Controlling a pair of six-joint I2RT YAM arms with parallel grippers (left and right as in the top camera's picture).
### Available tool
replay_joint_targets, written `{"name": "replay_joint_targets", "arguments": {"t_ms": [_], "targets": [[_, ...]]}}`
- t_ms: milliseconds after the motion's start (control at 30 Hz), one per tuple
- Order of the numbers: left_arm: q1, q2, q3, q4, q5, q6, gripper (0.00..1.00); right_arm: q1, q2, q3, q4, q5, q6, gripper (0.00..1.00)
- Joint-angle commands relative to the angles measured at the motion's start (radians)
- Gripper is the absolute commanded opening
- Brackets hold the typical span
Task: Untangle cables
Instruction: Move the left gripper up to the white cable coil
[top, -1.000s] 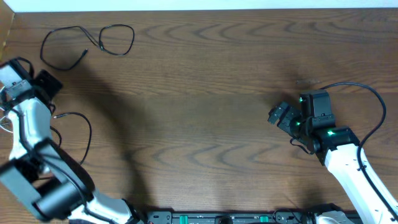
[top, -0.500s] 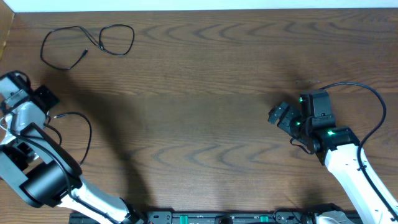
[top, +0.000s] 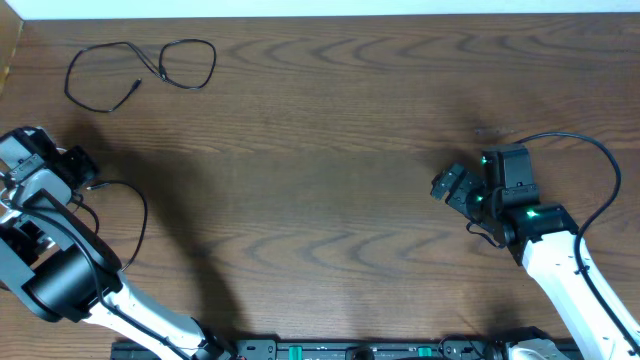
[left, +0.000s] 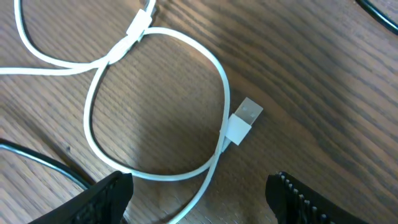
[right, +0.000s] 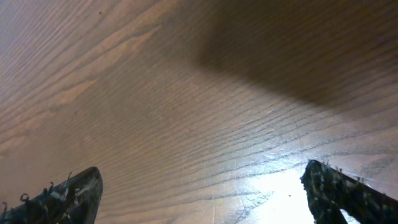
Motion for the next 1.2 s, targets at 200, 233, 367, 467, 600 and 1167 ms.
{"name": "replay_joint_targets", "arguments": {"t_ms": [200, 233, 367, 467, 600, 1167], "targets": [[0.006, 0.063, 0.012, 0.003, 0.016, 0.06, 0.69, -0.002, -0.003, 0.003, -0.001, 0.012, -0.014, 0.99], [0.006, 0.068, 0.012, 0.003, 0.016, 0.06, 0.66, -0.002, -0.003, 0.003, -0.001, 0.013, -0.014, 0.99], [0.006, 0.089, 0.012, 0.004, 0.019, 0.06, 0.41, -0.002, -0.003, 0.003, -0.001, 0.012, -0.014, 0.99], [0.006, 0.104, 0.012, 0.023, 0.084, 0.059, 0.28, -0.002, -0.002, 0.003, -0.001, 0.012, -0.014, 0.99], [0.005, 0.106, 0.012, 0.069, 0.134, 0.008, 0.08, -0.002, -0.003, 0.003, -0.001, 0.013, -0.014, 0.99], [-0.01, 0.086, 0.159, 0.188, 0.394, -0.304, 0.08, -0.002, -0.003, 0.003, -0.001, 0.013, -0.014, 0.99]]}}
